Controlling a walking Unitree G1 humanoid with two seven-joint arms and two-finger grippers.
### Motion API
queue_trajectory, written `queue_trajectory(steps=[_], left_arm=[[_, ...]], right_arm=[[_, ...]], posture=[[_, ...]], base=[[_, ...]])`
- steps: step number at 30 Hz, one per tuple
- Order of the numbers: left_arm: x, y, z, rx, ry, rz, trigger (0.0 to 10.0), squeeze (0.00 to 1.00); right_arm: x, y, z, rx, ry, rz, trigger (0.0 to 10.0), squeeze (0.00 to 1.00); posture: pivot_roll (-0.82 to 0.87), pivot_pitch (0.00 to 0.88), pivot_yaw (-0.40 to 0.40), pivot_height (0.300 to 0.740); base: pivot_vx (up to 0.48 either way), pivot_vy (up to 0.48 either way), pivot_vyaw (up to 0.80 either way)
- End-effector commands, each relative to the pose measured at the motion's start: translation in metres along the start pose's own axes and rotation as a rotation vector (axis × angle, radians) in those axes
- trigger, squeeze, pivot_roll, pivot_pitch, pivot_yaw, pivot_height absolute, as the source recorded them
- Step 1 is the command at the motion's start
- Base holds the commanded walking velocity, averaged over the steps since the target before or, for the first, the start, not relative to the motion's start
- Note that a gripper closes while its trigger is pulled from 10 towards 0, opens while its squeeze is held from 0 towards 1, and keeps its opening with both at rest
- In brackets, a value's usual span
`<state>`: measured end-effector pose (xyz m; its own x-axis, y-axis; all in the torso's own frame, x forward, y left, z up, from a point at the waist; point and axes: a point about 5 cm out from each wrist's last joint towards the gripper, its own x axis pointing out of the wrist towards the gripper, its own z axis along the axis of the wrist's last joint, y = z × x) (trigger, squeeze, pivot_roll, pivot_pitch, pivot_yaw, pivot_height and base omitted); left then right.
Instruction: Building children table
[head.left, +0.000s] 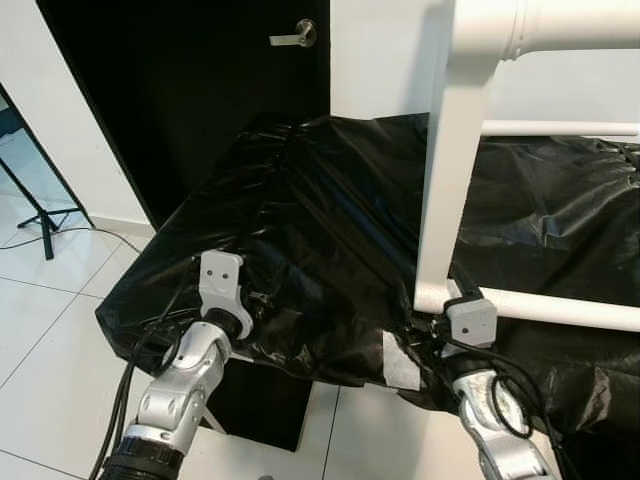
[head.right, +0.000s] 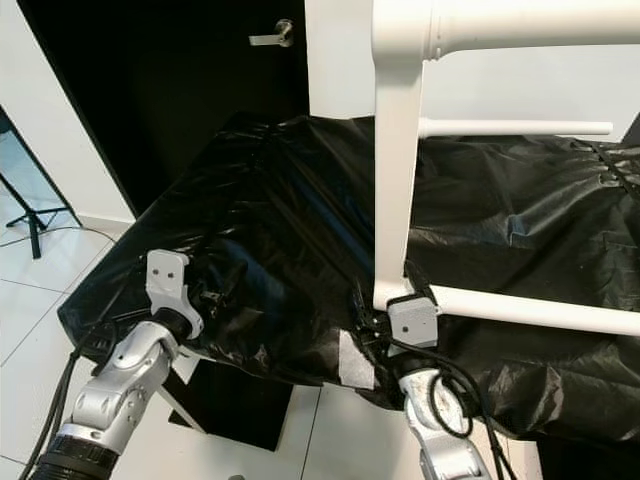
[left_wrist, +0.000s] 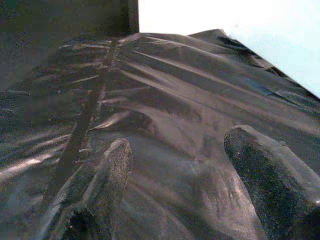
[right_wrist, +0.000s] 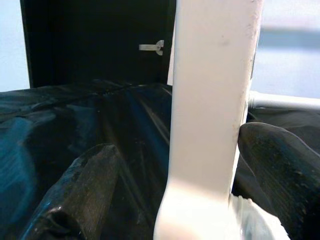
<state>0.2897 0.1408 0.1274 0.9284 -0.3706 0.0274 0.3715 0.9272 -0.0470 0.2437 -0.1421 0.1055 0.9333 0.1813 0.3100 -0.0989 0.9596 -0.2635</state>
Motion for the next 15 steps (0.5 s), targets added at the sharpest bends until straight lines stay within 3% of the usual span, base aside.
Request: queue_trajectory(steps=[1,9,15], left_arm=[[-0.003,-0.002,-0.007,0.014,0.013,-0.052,10.0,0.0],[-0.004,-0.003,-0.013,0.026,0.0,-0.04,10.0,0.0],[-0.003,0.003,-0.024,0.061,0.031,-0.06,10.0,0.0]], right_arm=[[-0.002,0.001,0.0,0.025,0.002,0.008,10.0,0.0],[-0.005,0.001,-0.002,0.018,0.01,0.013,10.0,0.0],[-0.014,-0.007,0.01,-0.027,-0.028,-0.008,10.0,0.0]], posture=[[-0.01,0.0,0.034,0.74],[-0.01,0.0,0.037,0.74],[-0.05,0.0,0.064,0.74]], base=[[0.0,0.0,0.0],[0.0,0.0,0.0],[0.0,0.0,0.0]])
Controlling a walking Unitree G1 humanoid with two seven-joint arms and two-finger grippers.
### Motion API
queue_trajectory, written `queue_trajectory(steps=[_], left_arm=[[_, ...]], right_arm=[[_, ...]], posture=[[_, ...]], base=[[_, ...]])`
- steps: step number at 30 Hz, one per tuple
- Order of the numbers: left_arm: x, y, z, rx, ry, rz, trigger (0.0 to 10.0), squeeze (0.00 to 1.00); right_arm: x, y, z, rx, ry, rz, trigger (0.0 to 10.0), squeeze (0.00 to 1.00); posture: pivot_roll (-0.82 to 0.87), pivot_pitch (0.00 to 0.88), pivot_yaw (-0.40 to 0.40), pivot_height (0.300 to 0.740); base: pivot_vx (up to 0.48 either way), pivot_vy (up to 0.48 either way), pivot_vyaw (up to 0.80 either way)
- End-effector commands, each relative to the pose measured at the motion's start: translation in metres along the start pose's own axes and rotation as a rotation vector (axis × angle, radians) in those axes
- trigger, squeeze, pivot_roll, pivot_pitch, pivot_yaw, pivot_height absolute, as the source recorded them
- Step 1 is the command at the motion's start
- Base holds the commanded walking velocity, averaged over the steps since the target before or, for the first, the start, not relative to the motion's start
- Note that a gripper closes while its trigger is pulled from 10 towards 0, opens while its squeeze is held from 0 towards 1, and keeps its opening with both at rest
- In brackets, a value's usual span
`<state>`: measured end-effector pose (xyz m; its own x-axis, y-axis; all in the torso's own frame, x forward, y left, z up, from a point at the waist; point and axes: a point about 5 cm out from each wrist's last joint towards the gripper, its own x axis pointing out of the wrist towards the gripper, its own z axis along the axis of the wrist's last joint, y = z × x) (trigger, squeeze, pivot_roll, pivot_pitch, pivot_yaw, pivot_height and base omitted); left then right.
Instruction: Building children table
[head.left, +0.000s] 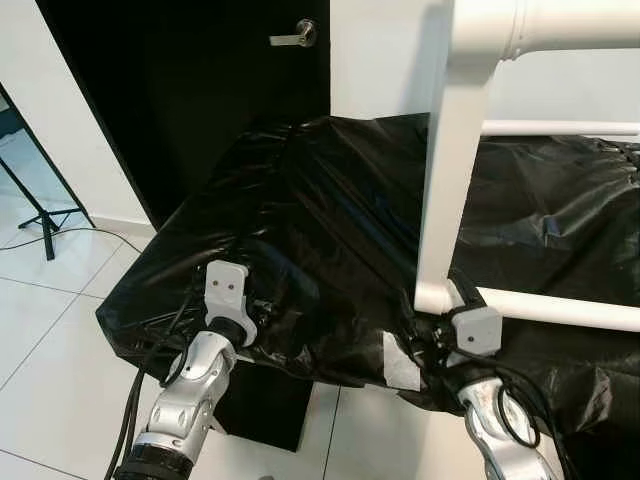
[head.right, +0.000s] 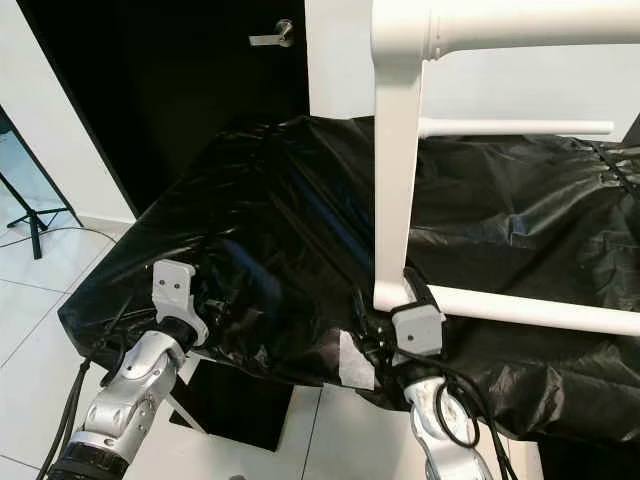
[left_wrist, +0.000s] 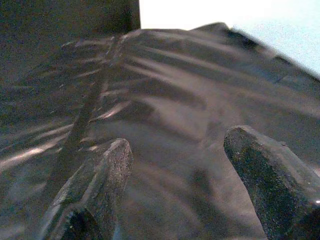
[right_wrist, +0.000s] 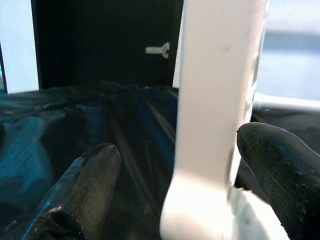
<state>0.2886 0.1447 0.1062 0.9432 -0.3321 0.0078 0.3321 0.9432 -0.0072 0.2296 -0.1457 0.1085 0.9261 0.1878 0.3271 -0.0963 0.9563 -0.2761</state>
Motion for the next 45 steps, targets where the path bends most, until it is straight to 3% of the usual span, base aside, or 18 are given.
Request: queue_trajectory(steps=[1,14,18,19,25,33,36,37,40,45], left_arm=[[0.002,0.0,-0.003,0.024,0.014,-0.108,10.0,0.0],[0.014,0.003,-0.002,0.04,0.018,-0.139,10.0,0.0],[0.015,0.003,-0.003,0.042,0.016,-0.145,10.0,0.0],[0.015,0.003,-0.003,0.042,0.013,-0.145,10.0,0.0],[0.014,0.005,-0.004,0.044,0.006,-0.142,10.0,0.0],[0.014,0.007,-0.006,0.044,0.008,-0.141,10.0,0.0],[0.013,0.008,-0.006,0.049,0.009,-0.139,10.0,0.0],[0.013,0.009,-0.007,0.051,0.009,-0.139,10.0,0.0],[0.013,0.009,-0.007,0.051,0.009,-0.139,10.0,0.0],[0.011,0.01,-0.008,0.051,0.014,-0.138,10.0,0.0]], right_arm=[[-0.003,-0.006,0.004,-0.016,-0.007,-0.013,10.0,0.0],[-0.027,-0.027,0.001,-0.044,0.055,-0.075,10.0,0.0],[-0.03,-0.035,0.0,-0.053,0.065,-0.133,10.0,0.0],[-0.031,-0.045,-0.001,-0.045,0.086,-0.221,10.0,0.0],[-0.037,-0.058,-0.004,-0.052,0.128,-0.358,10.0,0.0],[-0.04,-0.067,-0.01,-0.028,0.172,-0.445,10.0,0.0],[-0.04,-0.076,-0.012,-0.008,0.191,-0.501,10.0,0.0],[-0.04,-0.086,-0.014,0.021,0.211,-0.557,10.0,0.0],[-0.04,-0.086,-0.014,0.021,0.211,-0.557,10.0,0.0],[-0.044,-0.101,-0.02,0.055,0.27,-0.647,10.0,0.0]], posture=[[-0.06,0.0,0.071,0.74],[-0.09,0.0,0.09,0.74],[-0.09,0.0,0.088,0.74],[-0.09,0.0,0.083,0.74],[-0.09,0.0,0.081,0.74],[-0.09,0.0,0.08,0.74],[-0.09,0.0,0.081,0.74],[-0.09,0.0,0.081,0.74],[-0.09,0.0,0.081,0.74],[-0.09,0.0,0.082,0.74]], base=[[0.0,0.0,0.0],[0.0,0.0,0.0],[0.0,0.0,0.0],[0.0,0.0,0.0],[0.0,0.0,0.0],[0.0,0.0,0.0],[0.0,0.0,0.0],[0.0,0.0,0.0],[0.0,0.0,0.0],[0.0,0.0,0.0]])
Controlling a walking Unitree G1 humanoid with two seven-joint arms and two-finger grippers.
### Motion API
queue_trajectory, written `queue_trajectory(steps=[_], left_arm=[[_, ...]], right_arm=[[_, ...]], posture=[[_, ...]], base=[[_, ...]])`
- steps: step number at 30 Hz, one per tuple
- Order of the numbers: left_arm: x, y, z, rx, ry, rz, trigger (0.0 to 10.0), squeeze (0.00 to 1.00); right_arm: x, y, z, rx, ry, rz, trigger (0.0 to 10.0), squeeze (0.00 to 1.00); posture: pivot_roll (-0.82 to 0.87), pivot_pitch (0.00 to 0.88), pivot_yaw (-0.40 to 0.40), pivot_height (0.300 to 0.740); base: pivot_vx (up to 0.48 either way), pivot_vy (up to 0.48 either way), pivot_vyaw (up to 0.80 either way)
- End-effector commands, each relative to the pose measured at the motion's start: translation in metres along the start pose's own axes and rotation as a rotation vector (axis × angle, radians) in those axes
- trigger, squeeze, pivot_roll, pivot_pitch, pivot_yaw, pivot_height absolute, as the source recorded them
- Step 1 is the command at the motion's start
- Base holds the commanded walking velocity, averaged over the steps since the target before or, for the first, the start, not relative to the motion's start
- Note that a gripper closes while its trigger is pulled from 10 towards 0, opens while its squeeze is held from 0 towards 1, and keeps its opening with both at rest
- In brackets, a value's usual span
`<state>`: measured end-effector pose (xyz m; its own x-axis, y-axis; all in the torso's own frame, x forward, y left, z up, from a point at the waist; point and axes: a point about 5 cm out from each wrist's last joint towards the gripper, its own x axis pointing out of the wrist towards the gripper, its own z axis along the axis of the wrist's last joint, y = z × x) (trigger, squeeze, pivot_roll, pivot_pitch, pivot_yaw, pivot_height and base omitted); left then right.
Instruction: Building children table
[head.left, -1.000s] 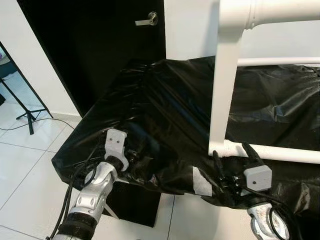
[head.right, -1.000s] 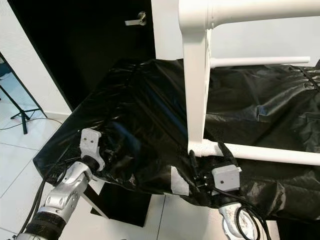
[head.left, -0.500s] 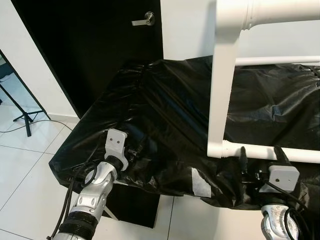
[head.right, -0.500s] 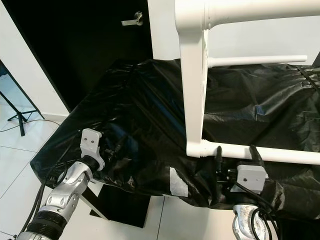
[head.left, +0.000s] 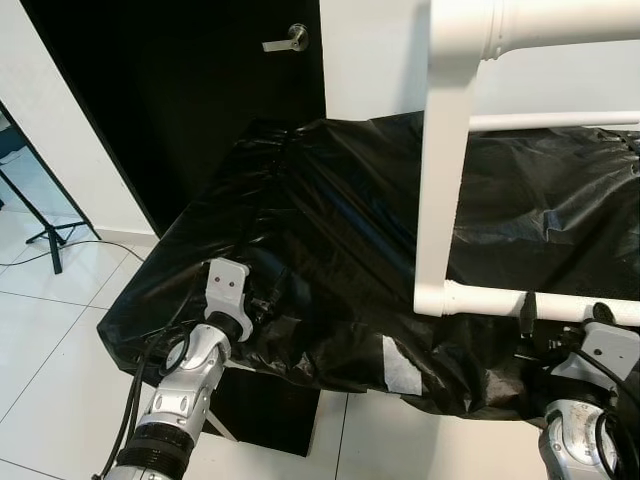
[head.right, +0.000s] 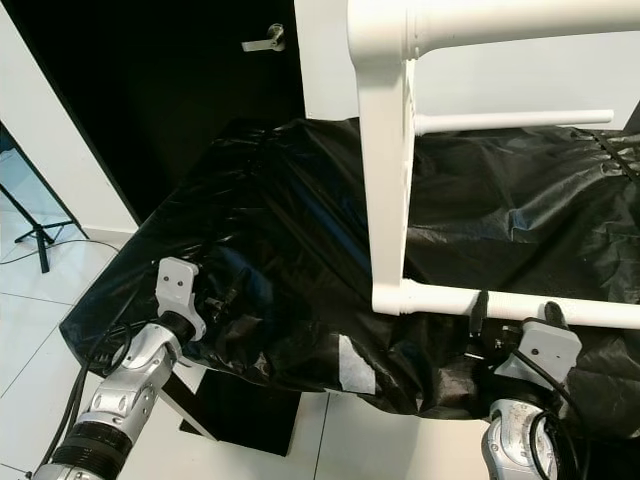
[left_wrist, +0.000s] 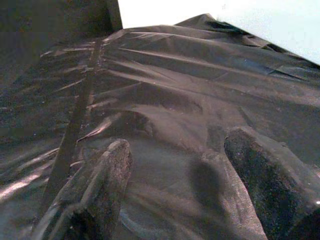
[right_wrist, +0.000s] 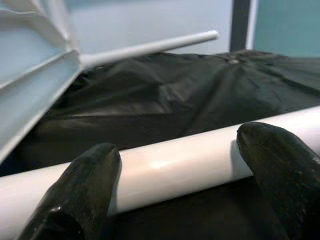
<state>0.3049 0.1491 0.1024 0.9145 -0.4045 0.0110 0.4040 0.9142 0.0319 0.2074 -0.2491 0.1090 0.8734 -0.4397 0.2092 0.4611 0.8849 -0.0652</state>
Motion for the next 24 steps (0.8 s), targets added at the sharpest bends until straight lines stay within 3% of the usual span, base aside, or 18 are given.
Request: queue_trajectory(steps=[1,7,9,10,14,24], left_arm=[[-0.002,0.0,-0.004,0.012,0.017,-0.06,10.0,0.0],[-0.004,-0.002,-0.006,0.009,0.018,-0.06,10.0,0.0],[-0.004,-0.002,-0.006,0.009,0.018,-0.06,10.0,0.0],[-0.004,-0.003,-0.006,0.008,0.019,-0.059,10.0,0.0],[-0.006,-0.001,-0.007,0.012,0.019,-0.053,10.0,0.0],[-0.007,0.001,-0.006,0.016,0.015,-0.04,10.0,0.0]], right_arm=[[0.0,-0.006,-0.005,0.005,0.04,-0.038,10.0,0.0],[-0.001,-0.014,-0.025,0.033,0.174,-0.094,10.0,0.0],[-0.001,-0.014,-0.025,0.033,0.174,-0.094,10.0,0.0],[-0.001,-0.014,-0.033,0.055,0.235,-0.106,10.0,0.0],[0.0,-0.012,-0.044,0.083,0.312,-0.102,10.0,0.0],[0.004,-0.002,-0.045,0.118,0.352,-0.069,10.0,0.0]], posture=[[-0.09,0.0,0.082,0.74],[-0.08,0.0,0.079,0.74],[-0.08,0.0,0.079,0.74],[-0.08,0.0,0.08,0.74],[-0.08,0.0,0.078,0.74],[-0.07,0.0,0.074,0.74]], base=[[0.0,0.0,0.0],[0.0,0.0,0.0],[0.0,0.0,0.0],[0.0,0.0,0.0],[0.0,0.0,0.0],[0.0,0.0,0.0]])
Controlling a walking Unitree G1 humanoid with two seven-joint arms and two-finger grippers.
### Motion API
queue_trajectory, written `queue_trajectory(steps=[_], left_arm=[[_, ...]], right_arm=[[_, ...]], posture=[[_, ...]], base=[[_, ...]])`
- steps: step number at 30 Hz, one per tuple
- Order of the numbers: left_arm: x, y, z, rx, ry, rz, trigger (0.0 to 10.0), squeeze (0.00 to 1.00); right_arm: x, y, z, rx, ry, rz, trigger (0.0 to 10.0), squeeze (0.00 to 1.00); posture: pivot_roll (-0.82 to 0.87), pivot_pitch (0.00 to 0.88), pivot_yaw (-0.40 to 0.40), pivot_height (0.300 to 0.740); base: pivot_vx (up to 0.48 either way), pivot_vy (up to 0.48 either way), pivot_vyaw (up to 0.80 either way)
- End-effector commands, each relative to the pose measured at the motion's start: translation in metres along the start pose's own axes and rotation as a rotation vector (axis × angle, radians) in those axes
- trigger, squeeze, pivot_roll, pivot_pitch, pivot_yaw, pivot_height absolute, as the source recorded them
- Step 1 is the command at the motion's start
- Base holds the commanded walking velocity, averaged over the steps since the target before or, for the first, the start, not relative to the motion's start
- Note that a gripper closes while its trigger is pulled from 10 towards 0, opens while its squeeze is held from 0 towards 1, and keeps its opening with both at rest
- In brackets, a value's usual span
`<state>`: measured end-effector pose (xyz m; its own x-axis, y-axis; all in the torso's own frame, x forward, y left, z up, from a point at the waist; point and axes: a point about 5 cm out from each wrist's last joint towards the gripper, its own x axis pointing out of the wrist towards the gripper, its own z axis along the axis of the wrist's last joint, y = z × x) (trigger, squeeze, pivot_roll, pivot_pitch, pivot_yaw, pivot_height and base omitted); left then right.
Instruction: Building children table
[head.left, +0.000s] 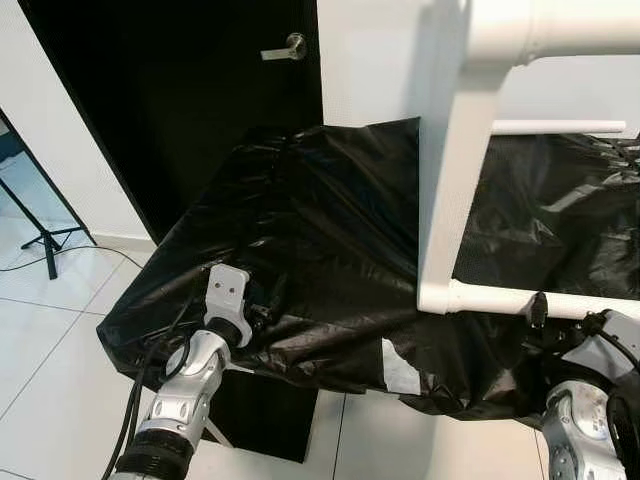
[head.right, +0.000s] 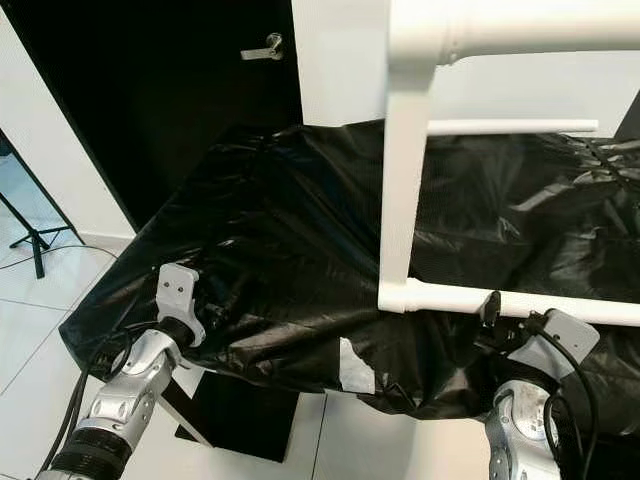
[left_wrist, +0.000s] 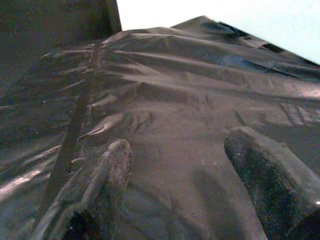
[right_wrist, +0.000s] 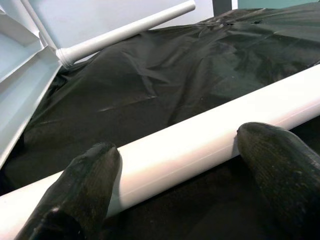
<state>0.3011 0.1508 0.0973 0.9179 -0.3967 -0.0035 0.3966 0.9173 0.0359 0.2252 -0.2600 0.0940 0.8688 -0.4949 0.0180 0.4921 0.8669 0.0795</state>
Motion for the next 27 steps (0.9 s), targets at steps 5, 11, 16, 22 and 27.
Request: queue_trajectory(steps=[5,11,16,22,27], left_arm=[[-0.003,0.001,-0.001,0.011,-0.001,-0.047,10.0,0.0],[-0.002,-0.001,-0.001,0.01,-0.002,-0.052,10.0,0.0],[-0.001,-0.003,-0.001,0.006,-0.004,-0.053,10.0,0.0],[-0.001,-0.003,0.0,0.006,-0.007,-0.051,10.0,0.0],[-0.001,-0.003,0.0,0.002,-0.011,-0.047,10.0,0.0]], right_arm=[[-0.002,-0.005,-0.012,-0.041,0.079,-0.008,10.0,0.0],[0.003,0.0,0.012,-0.053,-0.05,0.038,10.0,0.0],[0.007,0.006,0.029,-0.036,-0.13,0.065,10.0,0.0],[0.009,0.011,0.035,-0.049,-0.154,0.091,10.0,0.0],[0.01,0.013,0.04,-0.068,-0.182,0.101,10.0,0.0]], posture=[[-0.07,0.0,0.074,0.74],[-0.08,0.0,0.073,0.74],[-0.08,0.0,0.072,0.74],[-0.08,0.0,0.067,0.74],[-0.08,0.0,0.065,0.74]], base=[[0.0,0.0,0.0],[0.0,0.0,0.0],[0.0,0.0,0.0],[0.0,0.0,0.0],[0.0,0.0,0.0]])
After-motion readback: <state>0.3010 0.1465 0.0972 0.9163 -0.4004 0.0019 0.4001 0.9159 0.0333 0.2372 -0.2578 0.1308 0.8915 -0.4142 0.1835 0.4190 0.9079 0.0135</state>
